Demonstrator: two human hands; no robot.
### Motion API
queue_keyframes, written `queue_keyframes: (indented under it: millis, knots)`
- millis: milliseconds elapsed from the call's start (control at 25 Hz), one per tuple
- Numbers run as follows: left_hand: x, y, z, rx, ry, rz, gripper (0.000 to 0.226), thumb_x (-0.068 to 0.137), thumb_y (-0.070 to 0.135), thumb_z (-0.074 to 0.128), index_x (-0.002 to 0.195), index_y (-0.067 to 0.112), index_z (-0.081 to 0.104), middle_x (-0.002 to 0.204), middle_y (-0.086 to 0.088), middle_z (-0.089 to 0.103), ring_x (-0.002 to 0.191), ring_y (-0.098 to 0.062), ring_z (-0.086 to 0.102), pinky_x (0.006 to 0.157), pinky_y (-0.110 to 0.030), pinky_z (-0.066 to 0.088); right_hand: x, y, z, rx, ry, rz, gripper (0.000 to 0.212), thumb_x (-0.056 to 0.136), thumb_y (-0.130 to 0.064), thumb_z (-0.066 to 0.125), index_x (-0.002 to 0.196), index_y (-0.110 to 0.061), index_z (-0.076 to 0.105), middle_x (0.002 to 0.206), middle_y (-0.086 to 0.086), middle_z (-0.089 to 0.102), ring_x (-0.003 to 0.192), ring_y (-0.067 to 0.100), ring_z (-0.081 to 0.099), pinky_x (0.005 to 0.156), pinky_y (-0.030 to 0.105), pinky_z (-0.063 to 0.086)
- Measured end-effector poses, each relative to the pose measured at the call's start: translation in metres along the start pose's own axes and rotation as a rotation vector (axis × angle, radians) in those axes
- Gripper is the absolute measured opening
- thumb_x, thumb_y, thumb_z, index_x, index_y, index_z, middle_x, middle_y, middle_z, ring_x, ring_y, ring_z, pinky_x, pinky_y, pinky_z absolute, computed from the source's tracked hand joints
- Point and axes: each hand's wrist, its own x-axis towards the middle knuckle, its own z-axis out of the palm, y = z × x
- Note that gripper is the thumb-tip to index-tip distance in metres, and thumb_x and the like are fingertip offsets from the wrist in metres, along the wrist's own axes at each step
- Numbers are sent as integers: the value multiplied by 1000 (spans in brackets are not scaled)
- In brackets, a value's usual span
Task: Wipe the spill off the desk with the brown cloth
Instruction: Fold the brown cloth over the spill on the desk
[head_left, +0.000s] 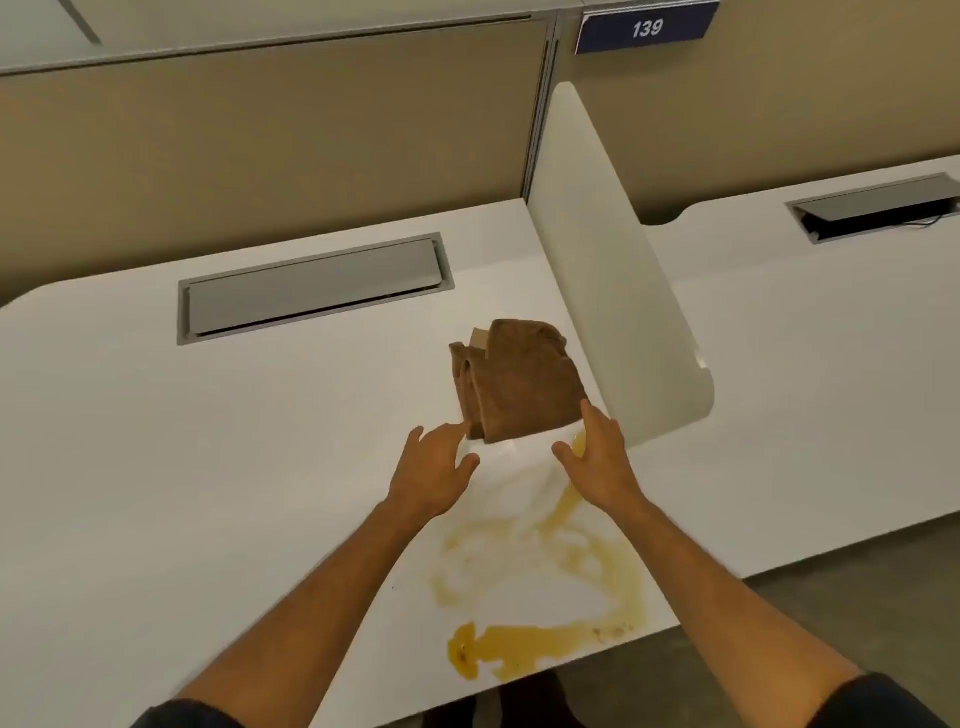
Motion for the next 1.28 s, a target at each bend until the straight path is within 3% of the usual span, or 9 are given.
queue_keyframes:
  millis: [200,280,480,600,680,760,920,1080,1280]
  knots:
    - [37,2,13,-278,46,-126,52,105,36,58,152,15,50,152,-10,58,136,-33,57,112,-38,40,50,-3,4,304,90,130,68,94,-17,70,153,-13,37,151,9,44,139,28,46,108,36,44]
    - [49,7,16,-423,59,-219,58,104,36,62,155,15,45,155,-10,54,139,-33,54,110,-36,41,66,-3,3,375,108,201,69,92,-15,69,153,-13,37,148,10,46,134,28,50,99,32,44]
    - [82,18,22,-659,81,-391,71,97,33,74,156,16,39,153,-12,56,134,-36,59,111,-49,51,94,3,1,382,53,378,81,92,-18,72,158,-9,26,150,14,47,134,34,51,109,44,45]
    - [96,19,23,-679,68,-423,73,94,32,77,154,12,40,149,-13,58,131,-36,61,108,-48,53,103,7,3,418,-5,394,48,88,-14,76,132,-5,61,126,13,67,118,35,64,99,44,54]
    - [102,16,23,-672,47,-399,71,92,27,80,151,11,43,145,-13,60,129,-35,62,107,-48,54,105,2,5,474,-14,351,22,85,-9,76,106,-4,71,106,14,74,104,35,70,89,42,58]
    - [102,12,21,-668,25,-383,70,91,23,80,150,12,44,144,-13,61,128,-35,62,106,-45,54,104,-10,4,519,13,284,16,87,-8,73,103,-6,71,105,14,73,101,32,70,86,40,59]
    - [90,7,9,-559,79,-306,75,93,24,78,155,12,40,155,-14,49,141,-33,48,104,-30,37,91,-45,-7,577,18,106,16,89,-7,66,99,-18,70,99,4,74,94,20,70,83,31,58]
    - [76,0,-19,-588,141,-223,88,93,27,80,163,20,28,168,-4,33,153,-25,37,121,-38,35,72,-85,-33,449,-15,-128,25,83,6,59,90,-16,67,82,1,67,78,14,62,73,29,52]
    - [39,2,-68,-722,61,-152,107,85,34,86,166,33,16,174,6,20,157,-24,27,123,-45,31,25,-138,-78,359,-159,-307,34,83,2,60,98,-26,72,93,-8,71,91,14,66,80,25,52]
